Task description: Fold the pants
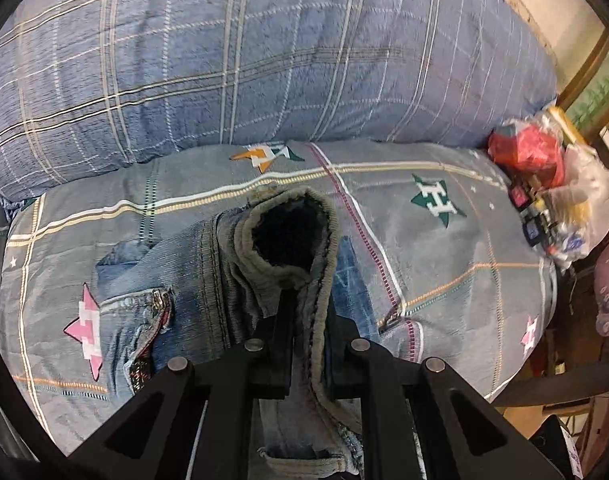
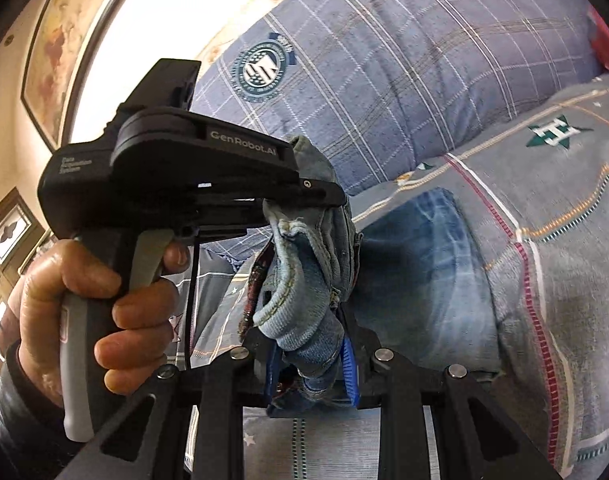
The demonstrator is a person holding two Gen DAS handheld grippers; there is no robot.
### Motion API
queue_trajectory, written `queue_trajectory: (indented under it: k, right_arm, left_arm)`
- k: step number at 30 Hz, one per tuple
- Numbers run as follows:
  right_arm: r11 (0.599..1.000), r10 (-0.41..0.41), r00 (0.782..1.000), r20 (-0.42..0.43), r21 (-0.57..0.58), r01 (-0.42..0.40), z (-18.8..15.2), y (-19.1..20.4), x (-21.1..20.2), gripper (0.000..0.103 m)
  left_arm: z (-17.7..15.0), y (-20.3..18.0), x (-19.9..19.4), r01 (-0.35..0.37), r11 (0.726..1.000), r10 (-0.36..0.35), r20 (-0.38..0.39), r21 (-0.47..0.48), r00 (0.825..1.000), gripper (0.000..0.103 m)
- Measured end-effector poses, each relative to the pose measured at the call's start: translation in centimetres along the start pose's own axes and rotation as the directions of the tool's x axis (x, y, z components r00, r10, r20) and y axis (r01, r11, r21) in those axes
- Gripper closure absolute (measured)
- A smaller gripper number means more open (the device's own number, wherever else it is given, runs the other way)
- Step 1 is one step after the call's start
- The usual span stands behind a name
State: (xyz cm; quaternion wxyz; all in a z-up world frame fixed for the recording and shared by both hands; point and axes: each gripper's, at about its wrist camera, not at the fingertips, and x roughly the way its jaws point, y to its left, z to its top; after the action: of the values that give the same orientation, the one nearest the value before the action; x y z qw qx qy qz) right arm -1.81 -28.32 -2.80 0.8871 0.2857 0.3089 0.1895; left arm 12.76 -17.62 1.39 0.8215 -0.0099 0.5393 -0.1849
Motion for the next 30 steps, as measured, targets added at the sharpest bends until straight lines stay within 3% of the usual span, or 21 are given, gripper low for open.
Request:
queue_trajectory:
  k: [14, 17, 19, 23, 26, 30]
  right_arm:
    - [0.954, -0.079, 0.994, -0.073, 0.284, 0.096, -1.0, -6.7, 0.7, 0.072]
    - [0.952, -0.091, 0.992, -0.091, 0.285, 0.113, -1.3, -7.3, 1.1, 0.072]
    - [0.956, -0.113, 0.989, -0.094, 0.26, 0.134, -1.2, -7.0, 1.2, 0.072]
    - [0.956, -0.117, 0.989, -0.09, 0.26, 0.137, -1.4, -7.0, 1.2, 0.073]
    - [0.956, -0.108, 0.99, -0.087, 0.264, 0.128, -1.6, -7.2, 1.0, 0.072]
    - [0.964, -0.138, 0.986, -0.09, 0.214, 0.155, -1.6, -6.5, 0.9, 0.07]
  left_arm:
    - [-0.3, -3.0, 6.7, -0.014, 0.999, 0.018, -0.116, 0.036, 0.993, 0.082]
    - [-0.4, -3.5, 7.1, -0.029, 0.998, 0.035, -0.109, 0.054, 0.993, 0.08]
    - [-0.3, -3.3, 6.5, 0.002, 0.999, 0.002, -0.099, 0.041, 0.995, 0.08]
    - [0.1, -2.1, 3.1, 0.16, 0.987, -0.16, -0.062, 0.003, 0.985, 0.08]
    - [-0.7, -0.4, -0.3, 0.154, 0.987, -0.154, 0.007, 0.039, 0.988, 0.08]
    - [-4.0, 4.8, -3.6, 0.088, 0.996, -0.088, 0.08, 0.006, 0.993, 0.08]
